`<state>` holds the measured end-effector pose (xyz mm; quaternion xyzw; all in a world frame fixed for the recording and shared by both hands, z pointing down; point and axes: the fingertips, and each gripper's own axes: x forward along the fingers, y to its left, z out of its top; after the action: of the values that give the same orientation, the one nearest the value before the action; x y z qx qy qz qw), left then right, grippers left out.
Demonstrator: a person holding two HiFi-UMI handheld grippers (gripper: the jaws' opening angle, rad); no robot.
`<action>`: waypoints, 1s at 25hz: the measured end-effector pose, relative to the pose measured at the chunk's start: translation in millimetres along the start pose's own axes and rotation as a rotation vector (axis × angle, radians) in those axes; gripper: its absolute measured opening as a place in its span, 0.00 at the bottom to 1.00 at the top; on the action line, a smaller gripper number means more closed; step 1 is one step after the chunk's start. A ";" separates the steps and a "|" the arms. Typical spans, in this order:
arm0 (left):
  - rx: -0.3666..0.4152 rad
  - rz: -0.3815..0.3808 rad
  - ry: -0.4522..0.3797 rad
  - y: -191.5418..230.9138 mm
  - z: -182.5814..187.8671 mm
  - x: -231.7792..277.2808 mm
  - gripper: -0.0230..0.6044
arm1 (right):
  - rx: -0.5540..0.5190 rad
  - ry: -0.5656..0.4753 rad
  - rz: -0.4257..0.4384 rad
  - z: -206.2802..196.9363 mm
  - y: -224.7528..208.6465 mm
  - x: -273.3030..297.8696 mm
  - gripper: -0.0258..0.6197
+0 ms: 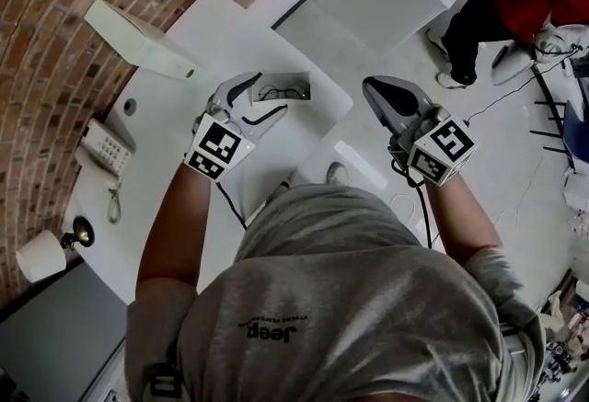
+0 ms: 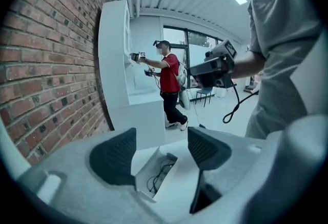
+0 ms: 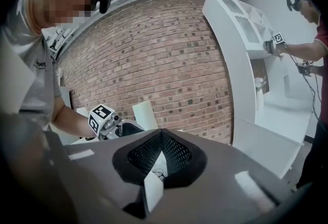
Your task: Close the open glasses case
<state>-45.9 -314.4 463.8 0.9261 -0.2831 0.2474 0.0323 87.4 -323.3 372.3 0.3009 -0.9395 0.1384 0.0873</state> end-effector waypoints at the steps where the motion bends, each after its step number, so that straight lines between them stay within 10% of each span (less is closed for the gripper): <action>1: 0.013 -0.006 0.016 2.2 -6.8 4.0 0.54 | 0.002 0.006 0.003 -2.6 0.3 3.9 0.05; 25: 0.200 -0.093 0.288 36.6 -154.8 80.4 0.71 | 0.044 0.067 -0.002 -51.5 -7.3 58.5 0.05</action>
<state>-76.1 -355.0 634.7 0.8919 -0.2062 0.4025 -0.0085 48.8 -344.5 437.0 0.2989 -0.9325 0.1692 0.1122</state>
